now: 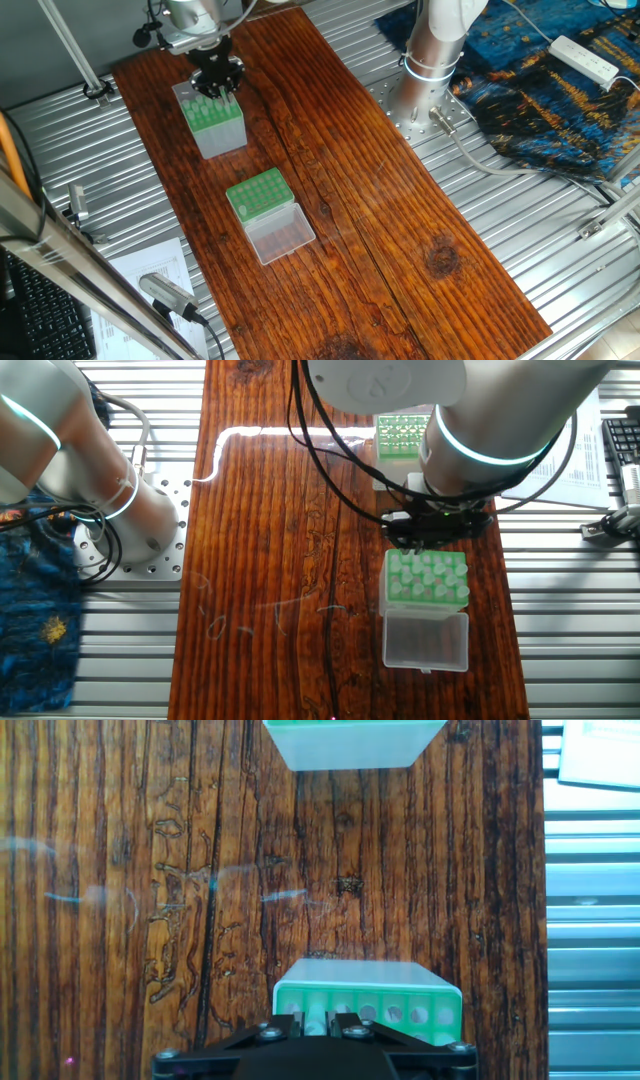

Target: Transfer all large pipette tips from one holder to another

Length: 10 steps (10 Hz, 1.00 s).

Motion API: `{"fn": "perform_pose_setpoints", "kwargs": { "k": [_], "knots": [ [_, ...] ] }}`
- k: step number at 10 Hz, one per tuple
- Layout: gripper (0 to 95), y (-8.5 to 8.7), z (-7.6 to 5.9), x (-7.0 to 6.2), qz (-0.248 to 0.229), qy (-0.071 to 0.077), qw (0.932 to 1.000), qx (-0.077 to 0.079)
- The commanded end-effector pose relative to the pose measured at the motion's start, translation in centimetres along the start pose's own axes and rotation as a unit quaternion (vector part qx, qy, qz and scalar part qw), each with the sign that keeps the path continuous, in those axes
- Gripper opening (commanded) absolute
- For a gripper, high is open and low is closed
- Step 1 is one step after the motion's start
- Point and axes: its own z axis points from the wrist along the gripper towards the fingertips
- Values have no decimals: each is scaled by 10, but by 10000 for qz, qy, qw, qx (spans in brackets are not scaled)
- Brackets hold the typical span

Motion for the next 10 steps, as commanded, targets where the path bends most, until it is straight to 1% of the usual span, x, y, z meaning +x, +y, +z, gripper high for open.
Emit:
{"fn": "perform_pose_setpoints", "kwargs": {
  "k": [1, 6, 10],
  "knots": [
    [0, -1, -1, -3, 12, 51, 10000, -19],
    [0, 0, -8, -8, -47, 195, 9998, -87],
    [0, 2, -13, -10, -80, 252, 9996, -108]
  ]
}}
